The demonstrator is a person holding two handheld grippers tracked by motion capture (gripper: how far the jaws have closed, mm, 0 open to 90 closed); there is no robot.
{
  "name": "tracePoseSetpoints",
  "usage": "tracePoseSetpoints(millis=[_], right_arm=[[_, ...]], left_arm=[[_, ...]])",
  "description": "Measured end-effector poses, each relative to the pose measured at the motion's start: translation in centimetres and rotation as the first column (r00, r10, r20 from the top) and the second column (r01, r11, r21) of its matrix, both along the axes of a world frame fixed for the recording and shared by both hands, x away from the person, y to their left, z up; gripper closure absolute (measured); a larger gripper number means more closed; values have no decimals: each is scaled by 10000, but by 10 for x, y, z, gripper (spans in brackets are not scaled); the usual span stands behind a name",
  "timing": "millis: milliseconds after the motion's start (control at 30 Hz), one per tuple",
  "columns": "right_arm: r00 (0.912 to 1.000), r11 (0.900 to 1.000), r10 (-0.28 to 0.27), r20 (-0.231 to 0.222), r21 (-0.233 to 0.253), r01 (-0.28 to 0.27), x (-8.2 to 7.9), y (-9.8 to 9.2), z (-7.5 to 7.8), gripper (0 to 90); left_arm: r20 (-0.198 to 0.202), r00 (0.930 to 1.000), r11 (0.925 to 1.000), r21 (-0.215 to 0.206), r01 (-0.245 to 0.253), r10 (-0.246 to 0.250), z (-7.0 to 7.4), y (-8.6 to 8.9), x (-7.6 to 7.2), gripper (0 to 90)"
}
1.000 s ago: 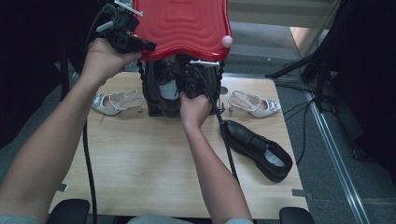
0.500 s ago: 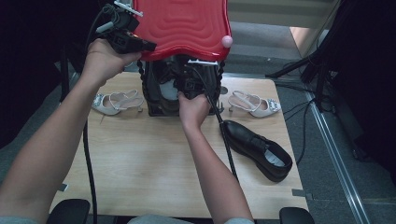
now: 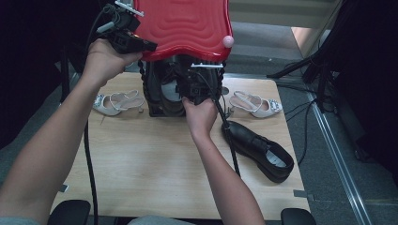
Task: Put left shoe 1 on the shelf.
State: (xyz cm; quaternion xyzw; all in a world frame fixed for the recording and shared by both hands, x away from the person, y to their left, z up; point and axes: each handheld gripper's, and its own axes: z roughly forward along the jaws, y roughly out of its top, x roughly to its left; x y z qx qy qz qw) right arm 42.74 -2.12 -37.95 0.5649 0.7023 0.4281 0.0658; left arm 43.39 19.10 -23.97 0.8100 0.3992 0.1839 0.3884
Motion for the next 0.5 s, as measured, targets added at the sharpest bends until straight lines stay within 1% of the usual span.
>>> tracePoseSetpoints(millis=[100,133,200,300,333,367,500], right_arm=[[9997,9998,219,-102,-34,-219,-4,-2,3,578],[9995,9995,325,-52,-27,-326,-7,-3,5,578],[9991,9989,427,-34,175,-426,-10,-7,7,575],[9983,9981,576,-81,234,-574,-17,-13,11,569],[9978,9977,645,-125,239,-642,-20,-15,13,568],[9971,9969,757,-15,230,-756,-23,-17,14,568],[9939,9939,1102,74,68,-1103,-39,-25,16,582]], left_arm=[[1,10000,10000,5,3,-3,0,0,0,900],[5,10000,10000,-2,-1,1,0,0,0,900],[14,10000,10000,-7,-1,1,0,0,0,900],[6,10000,10000,6,10,-10,0,0,0,900],[-1,10000,10000,17,20,-20,0,0,0,900],[-5,10000,10000,23,16,-16,0,0,0,900],[-3,10000,10000,-3,-11,11,0,0,0,900]])
